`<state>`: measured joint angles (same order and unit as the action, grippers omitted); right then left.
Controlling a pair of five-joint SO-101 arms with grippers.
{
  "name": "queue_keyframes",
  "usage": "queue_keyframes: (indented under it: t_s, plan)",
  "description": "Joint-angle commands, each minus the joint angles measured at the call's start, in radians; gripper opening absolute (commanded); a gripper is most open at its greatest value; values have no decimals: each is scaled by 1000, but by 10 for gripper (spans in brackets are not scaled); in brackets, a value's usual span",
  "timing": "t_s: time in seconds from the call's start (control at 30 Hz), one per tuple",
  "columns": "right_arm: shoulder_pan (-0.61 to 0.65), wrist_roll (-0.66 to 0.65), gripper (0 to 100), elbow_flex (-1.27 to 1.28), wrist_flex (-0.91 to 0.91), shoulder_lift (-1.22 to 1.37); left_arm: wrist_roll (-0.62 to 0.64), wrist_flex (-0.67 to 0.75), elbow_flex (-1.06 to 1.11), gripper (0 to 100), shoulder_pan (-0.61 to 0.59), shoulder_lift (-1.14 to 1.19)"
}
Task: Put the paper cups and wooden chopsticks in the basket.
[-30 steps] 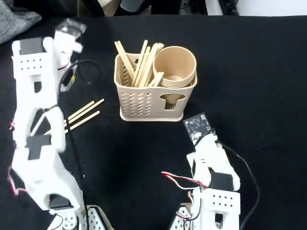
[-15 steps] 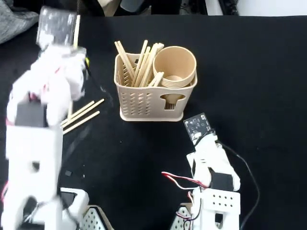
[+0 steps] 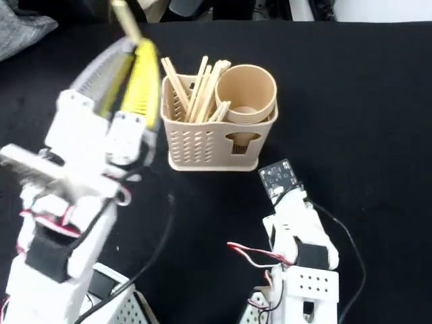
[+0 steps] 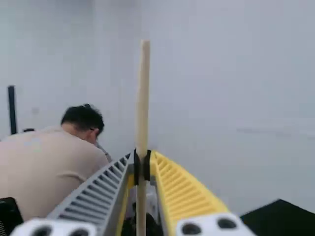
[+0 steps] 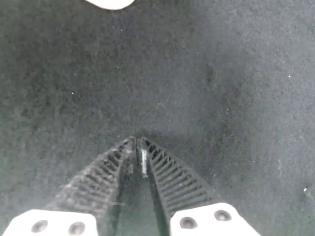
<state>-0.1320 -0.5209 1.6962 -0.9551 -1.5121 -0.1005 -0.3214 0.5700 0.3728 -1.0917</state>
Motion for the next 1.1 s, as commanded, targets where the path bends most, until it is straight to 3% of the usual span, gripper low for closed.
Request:
queue_keyframes:
  t_s: [0.0, 0.23, 0.33, 0.47, 0.6, 0.9, 1.07]
  plan:
    - [11, 3, 12, -1, -2, -8, 9, -17, -1, 29, 67, 63]
    - [11, 3, 12, -1, -2, -8, 11, 110, 191, 29, -7, 169]
    - [11, 3, 12, -1, -2, -8, 17, 84, 232, 29, -12, 173]
    - [11, 3, 12, -1, -2, -8, 54, -75, 229, 53, 53, 172]
    - [11, 3, 12, -1, -2, -8, 91, -265, 202, 220, 77, 137]
    - [11, 3, 12, -1, -2, -8, 124, -729, -191, 231, -124, 109]
    - [11, 3, 12, -1, -2, -8, 37, -961, -309, 230, -268, 110]
